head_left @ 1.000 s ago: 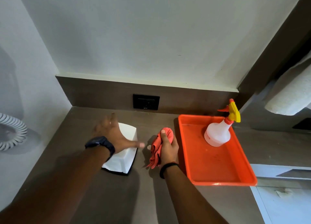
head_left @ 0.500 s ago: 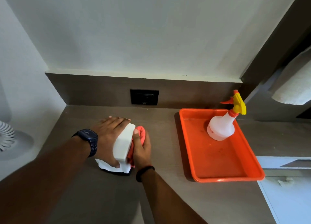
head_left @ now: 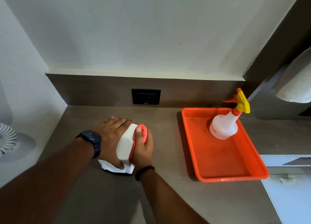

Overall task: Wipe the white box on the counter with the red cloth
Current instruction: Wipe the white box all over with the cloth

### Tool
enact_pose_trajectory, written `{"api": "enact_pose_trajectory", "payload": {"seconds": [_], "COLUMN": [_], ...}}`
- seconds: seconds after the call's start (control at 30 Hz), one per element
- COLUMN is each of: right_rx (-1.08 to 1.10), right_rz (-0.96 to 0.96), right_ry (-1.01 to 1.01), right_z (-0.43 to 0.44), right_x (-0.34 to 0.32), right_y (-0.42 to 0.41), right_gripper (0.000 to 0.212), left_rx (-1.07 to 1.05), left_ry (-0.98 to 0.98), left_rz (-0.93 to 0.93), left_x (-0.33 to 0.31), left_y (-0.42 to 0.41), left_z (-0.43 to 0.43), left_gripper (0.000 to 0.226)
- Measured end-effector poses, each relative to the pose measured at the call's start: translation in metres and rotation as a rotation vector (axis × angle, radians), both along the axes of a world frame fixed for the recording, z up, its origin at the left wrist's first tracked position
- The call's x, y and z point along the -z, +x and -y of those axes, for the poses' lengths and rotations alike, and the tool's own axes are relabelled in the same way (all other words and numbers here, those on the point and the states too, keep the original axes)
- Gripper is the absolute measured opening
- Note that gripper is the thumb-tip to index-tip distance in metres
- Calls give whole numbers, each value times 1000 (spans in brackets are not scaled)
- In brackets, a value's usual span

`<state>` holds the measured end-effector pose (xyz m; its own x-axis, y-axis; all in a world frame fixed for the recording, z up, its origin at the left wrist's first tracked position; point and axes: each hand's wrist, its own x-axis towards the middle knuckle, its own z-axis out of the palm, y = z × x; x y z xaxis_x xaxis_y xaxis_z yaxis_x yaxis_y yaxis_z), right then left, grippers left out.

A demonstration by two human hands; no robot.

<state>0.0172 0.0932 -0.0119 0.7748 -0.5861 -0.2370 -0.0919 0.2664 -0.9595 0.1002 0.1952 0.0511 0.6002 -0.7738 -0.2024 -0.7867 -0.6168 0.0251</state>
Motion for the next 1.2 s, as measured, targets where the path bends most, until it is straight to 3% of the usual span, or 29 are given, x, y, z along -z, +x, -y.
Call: {"api": "enact_pose_trajectory", "payload": {"seconds": [0.23,0.37,0.5,0.7,0.83,0.97,1.0,1.13,1.2], "right_rx": [-86,0,-5,-23,-84,-64,-45,18,6], "right_rz": [-75,-66,-3,-24,-66,-139,-151,-117,-96], "right_ry": [135,115,123,-35,125,161,171,219,197], "right_z": [15,-10,-23,1,20,12,6,-17,-20], "right_x": [-2,18,14,-6,-4,3,5,29,22], "right_y": [9,-20,-35,7,20,6,0,-22,-27], "right_gripper": [9,41,46,30,13,17,21,84,80], "left_rx": [-24,-24,-10,-18,-55,-66,-62,-55,-53], "left_ry": [46,46,29,9,25,75,79,69,70], "left_rz": [-16,-19,-24,-10,-41,-55,-53,-59,-55], "left_x": [2,2,2,6,0,-2,-2,-2,-2], "left_y": [-2,-2,-3,2,-1,-3,-3,-3,-3], "left_z": [0,0,1,-1,0,0,1,1,2], "left_gripper": [143,145,144,138,139,146,147,146,146]}}
